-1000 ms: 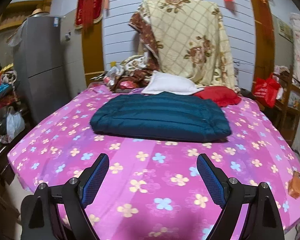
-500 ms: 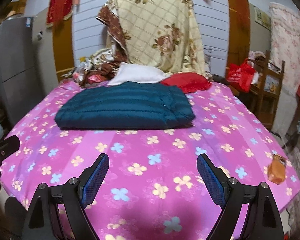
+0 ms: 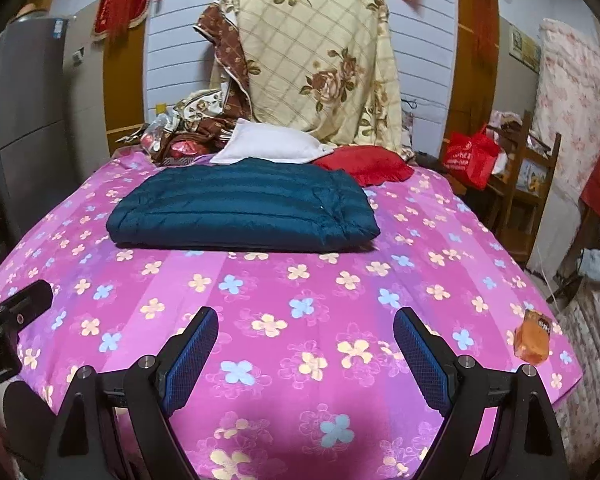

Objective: Fold large clothes

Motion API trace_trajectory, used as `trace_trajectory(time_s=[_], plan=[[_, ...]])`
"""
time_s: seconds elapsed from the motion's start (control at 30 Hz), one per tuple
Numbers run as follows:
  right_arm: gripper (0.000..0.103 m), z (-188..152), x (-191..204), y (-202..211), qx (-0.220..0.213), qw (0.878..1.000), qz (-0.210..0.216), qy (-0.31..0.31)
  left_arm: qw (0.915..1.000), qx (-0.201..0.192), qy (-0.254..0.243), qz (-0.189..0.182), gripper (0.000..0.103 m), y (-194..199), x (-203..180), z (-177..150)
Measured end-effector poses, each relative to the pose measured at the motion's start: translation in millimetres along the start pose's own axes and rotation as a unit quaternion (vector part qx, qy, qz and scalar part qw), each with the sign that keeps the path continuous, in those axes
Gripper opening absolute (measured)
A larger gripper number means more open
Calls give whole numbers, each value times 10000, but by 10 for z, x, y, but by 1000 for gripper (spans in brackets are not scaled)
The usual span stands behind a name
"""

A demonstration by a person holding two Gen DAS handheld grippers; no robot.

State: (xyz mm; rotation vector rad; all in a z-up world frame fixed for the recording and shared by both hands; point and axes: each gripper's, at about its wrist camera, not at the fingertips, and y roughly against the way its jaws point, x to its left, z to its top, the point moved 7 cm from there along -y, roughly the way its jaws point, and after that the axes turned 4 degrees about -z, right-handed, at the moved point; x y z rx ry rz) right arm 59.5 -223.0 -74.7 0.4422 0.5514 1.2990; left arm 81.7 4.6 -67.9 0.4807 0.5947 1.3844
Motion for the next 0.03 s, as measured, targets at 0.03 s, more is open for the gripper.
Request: trace_trajectory(time_s=[0.03], plan=[[88,-5,14,13,4,10000,3,22,10000,-11,25,12,102,21,10,4]])
